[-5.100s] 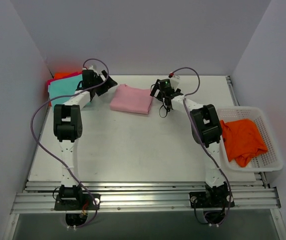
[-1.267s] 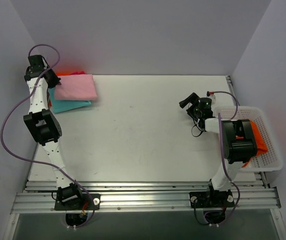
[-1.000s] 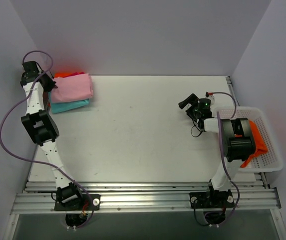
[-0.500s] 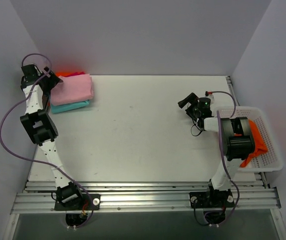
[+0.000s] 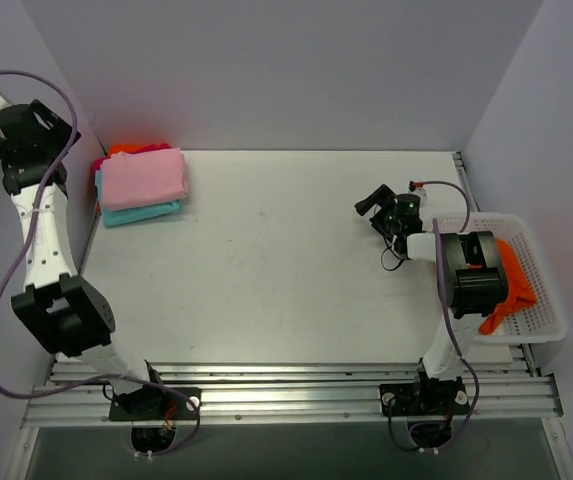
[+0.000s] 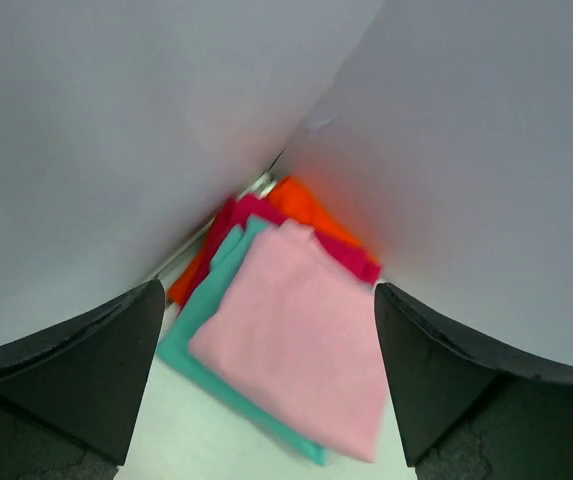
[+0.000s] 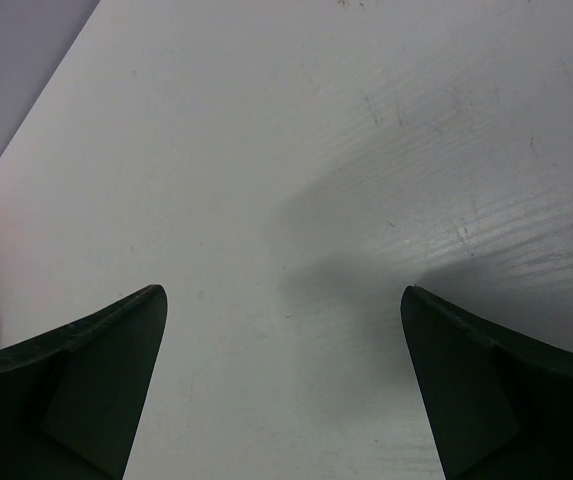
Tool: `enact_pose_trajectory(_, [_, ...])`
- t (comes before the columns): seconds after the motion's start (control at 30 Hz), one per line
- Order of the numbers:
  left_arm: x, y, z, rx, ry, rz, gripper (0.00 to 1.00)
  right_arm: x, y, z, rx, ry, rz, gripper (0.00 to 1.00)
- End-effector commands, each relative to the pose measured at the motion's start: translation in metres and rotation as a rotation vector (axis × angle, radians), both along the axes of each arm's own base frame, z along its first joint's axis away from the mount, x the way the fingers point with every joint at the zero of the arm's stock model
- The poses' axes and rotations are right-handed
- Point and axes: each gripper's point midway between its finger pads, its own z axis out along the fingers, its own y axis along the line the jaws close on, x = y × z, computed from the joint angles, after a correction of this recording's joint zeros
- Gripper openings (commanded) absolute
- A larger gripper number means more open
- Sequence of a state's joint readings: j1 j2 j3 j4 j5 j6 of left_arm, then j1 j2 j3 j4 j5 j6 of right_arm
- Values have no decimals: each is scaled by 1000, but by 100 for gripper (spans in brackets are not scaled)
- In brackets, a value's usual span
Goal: Fold and stack the t-shirts
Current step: Put the neatly folded tshirt into the corner of the board with the left arm
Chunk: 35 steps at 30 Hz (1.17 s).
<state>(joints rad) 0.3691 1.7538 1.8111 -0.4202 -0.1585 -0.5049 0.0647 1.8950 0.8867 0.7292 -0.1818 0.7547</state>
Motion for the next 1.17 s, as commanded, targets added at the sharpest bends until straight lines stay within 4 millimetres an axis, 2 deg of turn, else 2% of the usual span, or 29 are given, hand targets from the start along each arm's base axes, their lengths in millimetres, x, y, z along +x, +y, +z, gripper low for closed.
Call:
enact_pose_trajectory(0.0, [-23,-33,91,162,-178,62,94,12,7,12,-17,-38,18,100])
enact_pose_trajectory(0.03, [-30,-45,96,129,-197,40,94,13,9,12,-17,-38,24,100])
enact_pose_trajectory(0.07, [-32,-56,91,91,-190,-1,94,13,9,12,-18,-38,26,100])
enact_pose_trajectory(0.1, [-26,-84,68,39,-169,-126,94,12,10,12,-19,-36,29,100])
enact_pose_trajectory(0.13, [-33,-101,75,36,-204,-179,94,11,12,13,-22,-38,31,100])
enact_pose_trajectory(0.17, [-33,-116,72,37,-218,-218,94,10,13,13,-21,-36,32,100])
enact_pose_trajectory(0.2, [-36,-132,45,33,-172,-250,94,9,14,12,-24,-33,35,100])
enact_pose_trajectory(0.23, [-42,-161,55,67,-213,-312,94,9,17,16,-26,-43,39,100])
enact_pose_trajectory(0.3, [-50,-185,42,87,-203,-357,94,6,19,16,-41,-37,42,100])
enact_pose_trajectory(0.33, [-59,-214,29,116,-194,-426,94,5,25,19,-53,-38,54,100])
enact_pose_trajectory(0.37, [-63,-221,20,123,-185,-439,94,5,27,22,-64,-45,55,100])
enact_pose_trajectory(0.43, [-73,-228,9,139,-176,-460,94,4,28,25,-93,-43,48,100])
enact_pose_trajectory(0.47, [-76,-232,-10,139,-148,-466,94,3,30,27,-102,-44,48,100])
enact_pose_trajectory(0.63, [-79,-231,-35,165,-89,-464,94,1,40,30,-152,-44,59,100])
enact_pose_trajectory(0.83, [-73,-232,-51,166,-35,-462,94,1,40,29,-172,-37,55,100])
enact_pose_trajectory(1.13, [-70,-236,-58,187,-29,-472,94,0,40,32,-189,-37,53,100])
